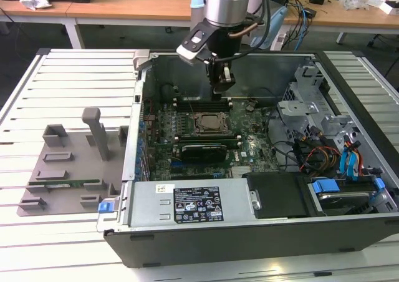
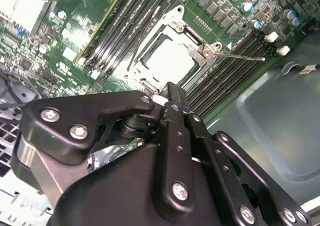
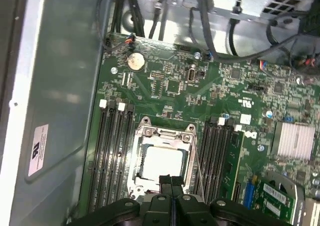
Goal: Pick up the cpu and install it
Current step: 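Install the first cpu locking lever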
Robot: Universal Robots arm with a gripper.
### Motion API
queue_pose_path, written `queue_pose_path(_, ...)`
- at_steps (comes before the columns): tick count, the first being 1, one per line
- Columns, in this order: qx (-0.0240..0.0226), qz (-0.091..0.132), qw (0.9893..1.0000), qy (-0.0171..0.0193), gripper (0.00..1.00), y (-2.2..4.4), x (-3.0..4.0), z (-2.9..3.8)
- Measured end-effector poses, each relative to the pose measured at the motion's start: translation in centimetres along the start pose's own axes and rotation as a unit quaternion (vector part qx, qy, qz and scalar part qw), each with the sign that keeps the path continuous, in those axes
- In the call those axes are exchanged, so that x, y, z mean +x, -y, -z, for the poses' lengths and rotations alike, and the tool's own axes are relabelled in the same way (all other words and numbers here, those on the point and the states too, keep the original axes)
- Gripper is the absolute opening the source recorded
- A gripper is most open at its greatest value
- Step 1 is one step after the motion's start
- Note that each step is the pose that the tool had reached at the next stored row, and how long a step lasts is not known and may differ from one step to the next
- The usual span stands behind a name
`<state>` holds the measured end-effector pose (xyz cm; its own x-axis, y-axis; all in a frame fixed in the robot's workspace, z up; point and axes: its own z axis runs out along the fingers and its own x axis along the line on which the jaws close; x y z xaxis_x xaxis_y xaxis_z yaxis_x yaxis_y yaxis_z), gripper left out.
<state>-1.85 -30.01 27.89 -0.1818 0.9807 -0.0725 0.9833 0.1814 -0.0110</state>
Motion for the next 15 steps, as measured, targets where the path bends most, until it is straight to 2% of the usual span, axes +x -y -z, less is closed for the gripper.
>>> queue_pose_path(1, -0.0013, 0.018, 0.9998, 0.0002, 0.11, 0.00, 0.00, 0.00)
queue_pose_path(3, -0.0020, 0.028, 0.9996, 0.0003, 0.11, 0.00, 0.00, 0.00)
queue_pose_path(7, -0.0040, 0.055, 0.9985, 0.0006, 0.11, 0.00, 0.00, 0.00)
queue_pose_path(9, -0.0054, 0.074, 0.9972, 0.0008, 0.11, 0.00, 0.00, 0.00)
queue_pose_path(13, -0.0066, 0.091, 0.9958, 0.0010, 0.11, 0.00, 0.00, 0.00)
queue_pose_path(15, -0.0077, 0.106, 0.9943, 0.0012, 0.11, 0.00, 0.00, 0.00)
